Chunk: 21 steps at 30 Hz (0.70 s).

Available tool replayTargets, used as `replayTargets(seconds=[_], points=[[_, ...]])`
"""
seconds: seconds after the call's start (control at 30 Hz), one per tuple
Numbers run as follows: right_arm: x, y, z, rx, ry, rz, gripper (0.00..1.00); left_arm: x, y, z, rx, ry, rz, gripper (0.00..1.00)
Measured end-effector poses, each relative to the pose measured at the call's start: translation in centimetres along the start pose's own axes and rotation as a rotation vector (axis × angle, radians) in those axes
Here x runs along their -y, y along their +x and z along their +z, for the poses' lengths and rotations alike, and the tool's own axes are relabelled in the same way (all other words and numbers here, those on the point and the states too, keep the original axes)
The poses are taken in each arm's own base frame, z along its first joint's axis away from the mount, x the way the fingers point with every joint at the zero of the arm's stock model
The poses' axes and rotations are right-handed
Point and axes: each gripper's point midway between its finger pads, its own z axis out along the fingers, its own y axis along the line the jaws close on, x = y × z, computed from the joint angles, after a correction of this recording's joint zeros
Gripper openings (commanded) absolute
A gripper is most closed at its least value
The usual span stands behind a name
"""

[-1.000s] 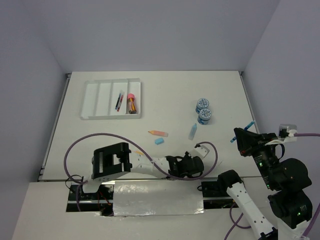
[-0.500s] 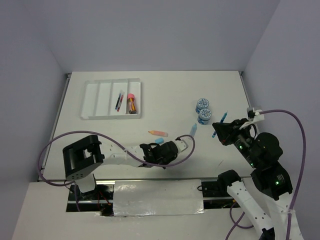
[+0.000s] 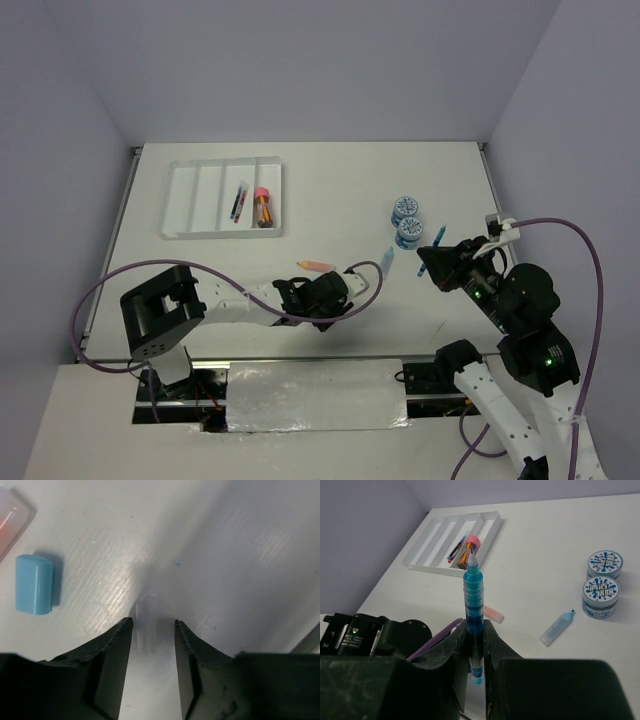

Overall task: Sort the stationery into containers
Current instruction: Move the pen cap to the center of the board.

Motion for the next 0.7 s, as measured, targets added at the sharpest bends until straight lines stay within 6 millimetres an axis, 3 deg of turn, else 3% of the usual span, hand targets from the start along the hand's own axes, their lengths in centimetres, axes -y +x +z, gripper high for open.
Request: replayTargets(seconds=[0.2, 0.43, 0.5, 0.53, 0.57, 0.7], points=[[0.1, -0.2, -0.2, 0.014, 0.006, -0.001, 0.0, -1.5, -0.6, -2.1, 0.023, -0.076, -0.026, 0.7], [0.4, -0.6, -0.3, 0.03, 0.031, -0.001, 0.0, -2.2, -6.6, -6.6, 0.198, -0.118, -0.157, 0.81], [0.6, -1.1, -0.4, 0.045, 0.045, -0.002, 0.0, -3.0, -7.8, -7.8, 0.223, -0.173, -0.269, 0.85], [0.7, -1.3, -0.5, 0.054, 0.055, -0.002, 0.0, -3.4, -8.2, -8.4, 0.233, -0.208, -0.345, 0.94], [0.8, -1.6, -0.6, 0.061, 0.064, -0.002, 0.0, -3.8, -8.3, -8.8, 0.234, -0.243, -0.422, 0.95], [1.6, -2.1, -0.1, 0.072, 0.112, 0.003, 0.0, -4.5, -7.2, -10.1, 0.23, -0.344, -0.83, 0.98]])
